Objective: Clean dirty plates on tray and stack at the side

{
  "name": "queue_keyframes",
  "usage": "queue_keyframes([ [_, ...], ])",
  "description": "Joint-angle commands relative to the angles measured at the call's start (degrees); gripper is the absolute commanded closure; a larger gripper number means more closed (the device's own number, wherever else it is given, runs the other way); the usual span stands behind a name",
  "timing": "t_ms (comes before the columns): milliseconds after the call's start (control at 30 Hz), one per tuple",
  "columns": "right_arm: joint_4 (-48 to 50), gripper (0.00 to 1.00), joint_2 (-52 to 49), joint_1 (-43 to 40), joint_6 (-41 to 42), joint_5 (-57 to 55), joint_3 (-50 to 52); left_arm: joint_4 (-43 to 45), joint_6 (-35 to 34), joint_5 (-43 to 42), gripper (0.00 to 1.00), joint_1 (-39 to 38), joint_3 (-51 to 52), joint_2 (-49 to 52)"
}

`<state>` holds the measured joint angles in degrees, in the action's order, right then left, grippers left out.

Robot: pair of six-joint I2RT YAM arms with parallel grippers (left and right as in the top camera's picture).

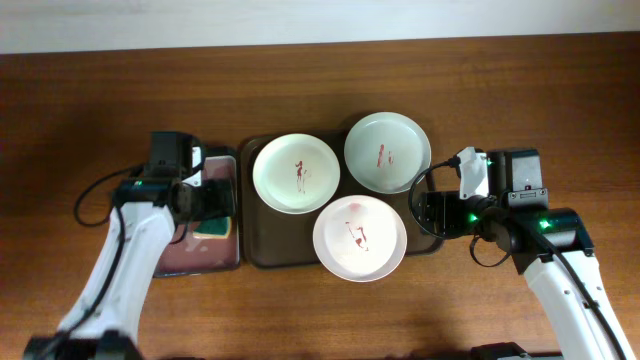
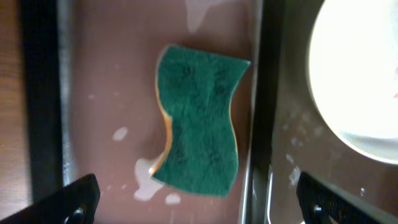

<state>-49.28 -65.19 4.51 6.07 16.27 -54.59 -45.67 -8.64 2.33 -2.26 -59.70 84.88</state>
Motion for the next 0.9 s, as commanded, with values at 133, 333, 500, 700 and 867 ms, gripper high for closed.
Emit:
queue_keyframes([
  [133, 0.2, 0.01, -0.1, 0.3, 0.4, 1.1, -1.4, 6.2, -1.2, -0.9, 0.35, 0.2, -1.0, 12.8],
  [333, 0.1, 0.01, -0.1, 0.3, 0.4, 1.1, -1.4, 7.5, -1.2, -2.6, 0.51, 0.2, -1.0, 16.2],
  [500, -1.4, 0.01, -0.1, 0.3, 0.4, 1.3, -1.4, 7.8, -2.4, -2.6, 0.78, 0.0, 0.1, 16.8],
  [700, -3.1, 0.02, -4.9, 0.5, 0.4, 5.2, -0.8, 7.1, -2.4, -2.6, 1.00, -0.2, 0.1, 16.8],
  [867, -3.2, 0.34, -15.3, 3.8, 0.4, 6.6, -0.8, 7.1, -2.4, -2.6, 1.00, -0.2, 0.1, 16.8],
])
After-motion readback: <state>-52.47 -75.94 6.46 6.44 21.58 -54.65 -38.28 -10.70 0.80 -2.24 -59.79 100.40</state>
